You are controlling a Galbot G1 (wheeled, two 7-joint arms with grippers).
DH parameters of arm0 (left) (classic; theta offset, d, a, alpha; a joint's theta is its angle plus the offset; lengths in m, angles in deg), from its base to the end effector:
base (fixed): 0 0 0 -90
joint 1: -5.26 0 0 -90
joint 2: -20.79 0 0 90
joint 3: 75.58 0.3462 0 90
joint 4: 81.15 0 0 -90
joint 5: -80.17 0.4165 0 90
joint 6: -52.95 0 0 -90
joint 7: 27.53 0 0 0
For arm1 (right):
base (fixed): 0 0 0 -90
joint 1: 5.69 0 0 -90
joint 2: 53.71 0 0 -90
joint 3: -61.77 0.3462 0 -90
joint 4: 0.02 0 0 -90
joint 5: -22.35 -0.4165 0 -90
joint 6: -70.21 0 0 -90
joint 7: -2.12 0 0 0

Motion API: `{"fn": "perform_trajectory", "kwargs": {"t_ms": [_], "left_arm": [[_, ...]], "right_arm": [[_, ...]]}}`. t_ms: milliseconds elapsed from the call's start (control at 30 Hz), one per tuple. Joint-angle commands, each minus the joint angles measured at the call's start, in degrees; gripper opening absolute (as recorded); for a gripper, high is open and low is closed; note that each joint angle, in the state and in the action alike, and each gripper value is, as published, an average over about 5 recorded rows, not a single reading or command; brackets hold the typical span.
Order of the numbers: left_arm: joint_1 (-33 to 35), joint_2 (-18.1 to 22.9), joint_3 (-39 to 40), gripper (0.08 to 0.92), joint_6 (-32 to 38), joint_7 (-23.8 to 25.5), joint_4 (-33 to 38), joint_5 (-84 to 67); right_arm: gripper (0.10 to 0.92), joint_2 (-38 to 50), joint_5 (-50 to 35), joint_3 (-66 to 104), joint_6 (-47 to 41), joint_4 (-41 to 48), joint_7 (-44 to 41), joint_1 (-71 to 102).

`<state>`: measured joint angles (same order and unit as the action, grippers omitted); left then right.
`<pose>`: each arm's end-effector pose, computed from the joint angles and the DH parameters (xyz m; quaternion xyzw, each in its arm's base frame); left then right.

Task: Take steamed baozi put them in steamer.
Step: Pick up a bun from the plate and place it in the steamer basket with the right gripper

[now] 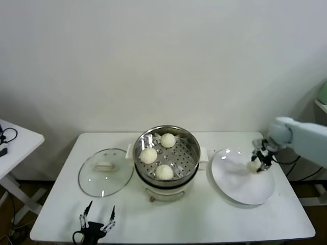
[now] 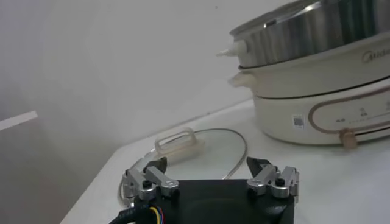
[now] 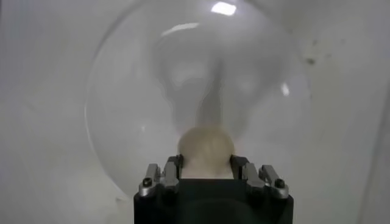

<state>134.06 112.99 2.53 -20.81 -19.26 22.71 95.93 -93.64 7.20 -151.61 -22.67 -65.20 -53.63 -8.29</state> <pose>0.1521 0.0738 -0.4423 -0.0237 -0.9810 -0.1630 0.1030 0.5853 -0.1969 -0.1816 0.4977 -0.4838 0.5728 0.4361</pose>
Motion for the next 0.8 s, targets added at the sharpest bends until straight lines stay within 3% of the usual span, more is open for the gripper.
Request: {"fn": "perform_trajectory", "kwargs": {"t_ms": [33,200,367,567,800], "left_arm": [[0.2,2.2,0.1,0.823,-0.1,0.1,0.8,-0.2],[0.3,2.0,0.5,0.823,0.0,0.1,1.2,-0.3],[0.2,1.9,0.6,0.823,0.2,0.1,1.2,-0.4],[0.2,1.8,0.4,0.823,0.3,0.1,1.2,-0.5],[0.4,1.4,0.0,0.823,0.3,0.1,1.0,-0.7]], "right_arm": [[0.551,-7.1,-24.9,-23.4,-2.5,-18.3,-3.7,-41.8],[0.550,-11.2,-33.9,-18.1,-7.5,-23.8,-3.1,-45.1],[0.550,-13.2,-36.8,-11.0,-13.0,-27.6,0.6,-40.1],[0.552,-15.1,-32.3,-5.3,-16.0,-28.0,5.5,-27.8],[0.564,-18.4,-20.9,-1.9,-16.2,-21.2,8.9,-14.1]]}}
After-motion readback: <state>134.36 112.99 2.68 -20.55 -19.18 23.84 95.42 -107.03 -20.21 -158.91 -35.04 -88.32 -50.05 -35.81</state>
